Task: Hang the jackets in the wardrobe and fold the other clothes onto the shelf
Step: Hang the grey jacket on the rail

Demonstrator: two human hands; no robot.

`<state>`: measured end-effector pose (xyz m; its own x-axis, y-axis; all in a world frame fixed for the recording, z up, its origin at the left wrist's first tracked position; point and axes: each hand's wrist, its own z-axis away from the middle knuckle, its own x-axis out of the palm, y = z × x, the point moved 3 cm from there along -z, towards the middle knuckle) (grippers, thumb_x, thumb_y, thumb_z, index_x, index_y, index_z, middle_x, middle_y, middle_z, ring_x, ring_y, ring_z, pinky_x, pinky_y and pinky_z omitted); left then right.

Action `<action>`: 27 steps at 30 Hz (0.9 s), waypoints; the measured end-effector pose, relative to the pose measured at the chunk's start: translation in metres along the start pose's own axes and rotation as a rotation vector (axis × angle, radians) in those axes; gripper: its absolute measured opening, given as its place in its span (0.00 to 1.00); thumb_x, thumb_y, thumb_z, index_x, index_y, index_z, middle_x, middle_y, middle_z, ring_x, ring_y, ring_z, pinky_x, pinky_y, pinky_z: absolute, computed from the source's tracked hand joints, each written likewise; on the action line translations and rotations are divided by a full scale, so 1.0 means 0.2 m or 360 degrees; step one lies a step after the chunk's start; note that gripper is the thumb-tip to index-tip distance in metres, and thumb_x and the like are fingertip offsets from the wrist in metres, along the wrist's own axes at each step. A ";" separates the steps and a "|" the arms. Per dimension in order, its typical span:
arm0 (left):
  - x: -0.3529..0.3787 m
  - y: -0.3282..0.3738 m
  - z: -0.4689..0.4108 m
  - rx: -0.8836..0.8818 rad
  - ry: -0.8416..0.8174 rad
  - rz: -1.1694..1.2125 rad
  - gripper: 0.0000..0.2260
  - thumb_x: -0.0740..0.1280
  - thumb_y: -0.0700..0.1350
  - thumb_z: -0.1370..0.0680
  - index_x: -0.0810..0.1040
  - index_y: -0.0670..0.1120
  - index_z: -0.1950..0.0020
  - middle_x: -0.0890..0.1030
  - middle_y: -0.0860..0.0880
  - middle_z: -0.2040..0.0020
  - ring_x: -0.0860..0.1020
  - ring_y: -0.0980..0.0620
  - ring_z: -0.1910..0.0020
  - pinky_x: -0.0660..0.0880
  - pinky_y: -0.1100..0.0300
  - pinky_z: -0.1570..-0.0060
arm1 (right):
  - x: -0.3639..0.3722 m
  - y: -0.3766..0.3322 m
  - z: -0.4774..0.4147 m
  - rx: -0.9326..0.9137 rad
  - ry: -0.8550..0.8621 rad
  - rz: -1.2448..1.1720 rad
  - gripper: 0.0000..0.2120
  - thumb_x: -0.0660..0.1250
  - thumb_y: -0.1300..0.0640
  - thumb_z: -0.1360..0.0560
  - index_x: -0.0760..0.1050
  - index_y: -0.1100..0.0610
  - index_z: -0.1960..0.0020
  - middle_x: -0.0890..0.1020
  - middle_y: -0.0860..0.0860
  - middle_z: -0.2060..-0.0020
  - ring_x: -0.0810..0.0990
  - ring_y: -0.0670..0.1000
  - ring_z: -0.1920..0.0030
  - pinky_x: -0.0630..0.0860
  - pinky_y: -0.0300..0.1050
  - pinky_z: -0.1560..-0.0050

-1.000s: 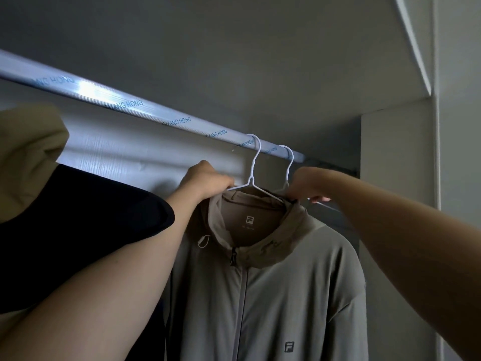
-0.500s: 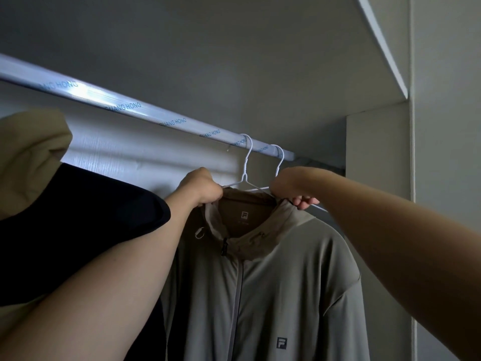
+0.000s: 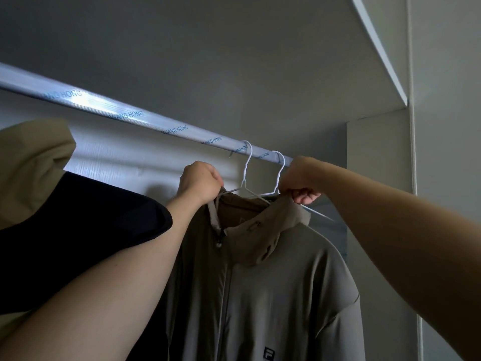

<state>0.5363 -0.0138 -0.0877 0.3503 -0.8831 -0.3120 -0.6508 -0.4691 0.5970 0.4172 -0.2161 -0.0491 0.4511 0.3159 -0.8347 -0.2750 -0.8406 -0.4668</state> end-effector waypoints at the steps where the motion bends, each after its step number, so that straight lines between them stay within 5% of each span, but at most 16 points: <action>1: 0.00 0.00 0.00 -0.0015 0.0011 0.0016 0.17 0.62 0.33 0.29 0.85 0.50 0.67 0.84 0.53 0.59 0.81 0.51 0.55 0.80 0.57 0.51 | -0.03 -0.01 -0.02 -0.0006 0.0140 -0.0182 0.06 0.65 0.65 0.24 0.75 0.63 0.59 0.77 0.56 0.75 0.76 0.51 0.78 0.78 0.42 0.72; 4: 0.01 -0.02 -0.02 -0.0064 0.0036 0.0042 0.16 0.63 0.33 0.28 0.87 0.49 0.64 0.85 0.52 0.58 0.81 0.50 0.54 0.79 0.59 0.51 | -0.06 -0.03 -0.06 0.0011 0.0348 -0.0720 0.01 0.70 0.69 0.28 0.80 0.68 0.56 0.84 0.63 0.67 0.85 0.59 0.67 0.85 0.55 0.61; 9: 0.04 -0.05 -0.06 -0.0115 0.0080 0.0073 0.08 0.68 0.38 0.26 0.87 0.46 0.56 0.86 0.49 0.52 0.83 0.48 0.51 0.74 0.63 0.56 | 0.00 -0.04 -0.11 -0.0106 0.0407 -0.1066 0.07 0.68 0.69 0.28 0.80 0.69 0.51 0.85 0.65 0.58 0.87 0.62 0.59 0.85 0.56 0.60; 13: 0.05 -0.05 -0.07 -0.0143 0.0140 0.0128 0.07 0.69 0.38 0.28 0.87 0.46 0.60 0.86 0.51 0.57 0.83 0.50 0.54 0.71 0.66 0.61 | 0.05 -0.07 -0.13 -0.0327 0.0320 -0.0601 0.12 0.63 0.67 0.26 0.83 0.61 0.48 0.85 0.58 0.61 0.85 0.55 0.65 0.84 0.46 0.64; 16: 0.06 -0.05 -0.07 -0.0094 0.0092 0.0113 0.13 0.67 0.33 0.29 0.87 0.49 0.59 0.85 0.52 0.54 0.82 0.51 0.51 0.74 0.64 0.54 | 0.11 -0.05 -0.10 -0.0237 -0.0059 0.0249 0.15 0.59 0.67 0.24 0.83 0.61 0.46 0.84 0.54 0.65 0.80 0.52 0.71 0.82 0.43 0.68; 18: 0.06 -0.06 -0.07 -0.0078 0.0107 0.0050 0.18 0.63 0.32 0.29 0.86 0.52 0.62 0.84 0.54 0.53 0.80 0.51 0.51 0.77 0.61 0.50 | 0.13 0.02 -0.09 -0.0118 -0.0303 0.0535 0.10 0.60 0.67 0.24 0.81 0.64 0.54 0.82 0.54 0.67 0.79 0.51 0.68 0.79 0.43 0.69; 22: 0.06 -0.07 -0.08 -0.0046 0.0021 -0.0220 0.17 0.62 0.34 0.29 0.85 0.53 0.63 0.84 0.54 0.54 0.81 0.47 0.51 0.80 0.55 0.46 | 0.16 0.14 -0.11 0.0074 -0.0524 0.0565 0.07 0.63 0.63 0.23 0.80 0.61 0.57 0.84 0.53 0.64 0.81 0.51 0.64 0.79 0.45 0.61; 27: 0.08 -0.08 -0.10 -0.0096 -0.0133 -0.0322 0.07 0.70 0.42 0.30 0.87 0.48 0.57 0.85 0.49 0.56 0.81 0.46 0.55 0.82 0.54 0.50 | 0.20 0.19 -0.19 0.0111 -0.0350 0.0035 0.11 0.66 0.54 0.24 0.81 0.61 0.55 0.83 0.57 0.61 0.78 0.55 0.69 0.81 0.50 0.59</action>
<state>0.5664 -0.0199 -0.0872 0.4109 -0.7695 -0.4888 -0.5305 -0.6379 0.5582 0.4574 -0.2510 -0.0894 0.2507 0.3924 -0.8850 -0.3445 -0.8182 -0.4603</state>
